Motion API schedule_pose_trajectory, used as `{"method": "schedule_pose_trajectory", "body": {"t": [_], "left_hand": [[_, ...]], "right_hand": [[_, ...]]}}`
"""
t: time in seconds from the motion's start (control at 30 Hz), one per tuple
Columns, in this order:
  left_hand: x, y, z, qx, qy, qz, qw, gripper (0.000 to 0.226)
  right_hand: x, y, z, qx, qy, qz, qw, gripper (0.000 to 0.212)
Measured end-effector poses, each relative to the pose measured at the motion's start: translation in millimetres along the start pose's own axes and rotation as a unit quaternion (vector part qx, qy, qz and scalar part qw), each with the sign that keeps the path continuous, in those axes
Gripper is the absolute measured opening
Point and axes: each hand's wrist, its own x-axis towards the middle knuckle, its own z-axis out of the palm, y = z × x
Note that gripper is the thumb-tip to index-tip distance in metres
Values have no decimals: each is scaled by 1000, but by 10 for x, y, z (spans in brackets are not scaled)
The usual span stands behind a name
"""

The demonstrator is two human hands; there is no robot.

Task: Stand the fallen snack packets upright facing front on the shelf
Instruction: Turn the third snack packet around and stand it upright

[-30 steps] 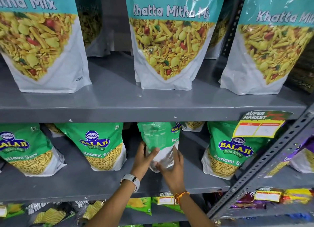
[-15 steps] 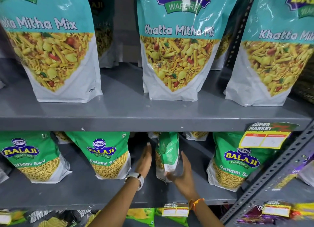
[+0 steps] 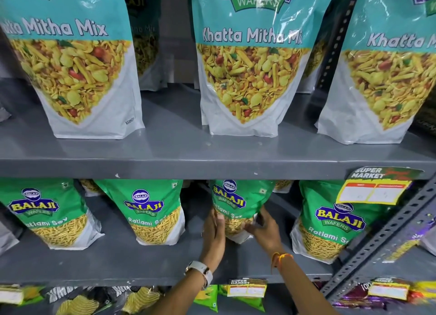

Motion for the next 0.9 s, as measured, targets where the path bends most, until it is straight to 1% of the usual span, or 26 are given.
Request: {"method": "schedule_pose_trajectory", "body": {"t": [0.07, 0.1, 0.13, 0.2, 0.27, 0.3, 0.33, 0.37, 0.43, 0.47, 0.53, 0.57, 0.6, 0.63, 0.67, 0.7, 0.77, 0.83, 0.9], "left_hand": [[10, -8, -76, 16, 14, -5, 1000, 82], [87, -23, -126, 25, 12, -20, 999, 99], [154, 26, -178, 37, -2, -29, 999, 104], [313, 93, -258, 64, -58, -42, 995, 94], [430, 133, -283, 61, -126, -54, 989, 71], [470, 133, -270, 57, -145, -54, 986, 55], [486, 102, -227, 47, -148, -50, 987, 45], [477, 55, -186, 37, -140, -49, 988, 40], [419, -4, -152, 3, -99, -45, 994, 39], [408, -60, -164, -11, -87, -44, 995, 46], [425, -138, -242, 1, -102, -44, 994, 75], [439, -157, -287, 19, -120, -45, 992, 83], [448, -181, -315, 34, -139, -51, 988, 80], [459, -207, -323, 43, -156, -59, 985, 72], [459, -217, -314, 57, -165, -66, 982, 67], [457, -247, -296, 72, -158, -62, 983, 65], [429, -303, -246, 92, -112, -46, 988, 65], [413, -394, -219, 108, -68, -51, 991, 65], [362, -438, -211, 124, -44, -44, 990, 64]], "right_hand": [[-15, 91, -50, 38, 18, 16, 999, 83], [-35, 142, -49, 55, 25, 22, 998, 86], [-59, 186, -29, 70, 23, 29, 997, 88], [-111, 195, 26, 68, 6, 34, 997, 82], [-104, 192, 82, 49, 4, 20, 999, 73], [-78, 189, 91, 42, 11, 16, 999, 70], [-41, 181, 86, 38, 15, 12, 999, 67], [-2, 169, 67, 35, 7, 6, 999, 65], [72, 170, 13, 36, -33, 1, 999, 61], [98, 177, -16, 42, -52, 5, 998, 60], [128, 207, -73, 52, -78, 8, 996, 63], [139, 232, -93, 55, -90, 13, 994, 64], [147, 248, -101, 56, -100, 17, 993, 65], [153, 268, -98, 51, -102, 21, 993, 64], [157, 278, -89, 47, -98, 20, 994, 62], [162, 290, -74, 38, -90, 18, 995, 59], [166, 291, -45, 25, -74, 8, 997, 56], [182, 296, -36, 11, -71, -1, 997, 53], [149, 286, -52, -1, -74, -8, 997, 50]]}}
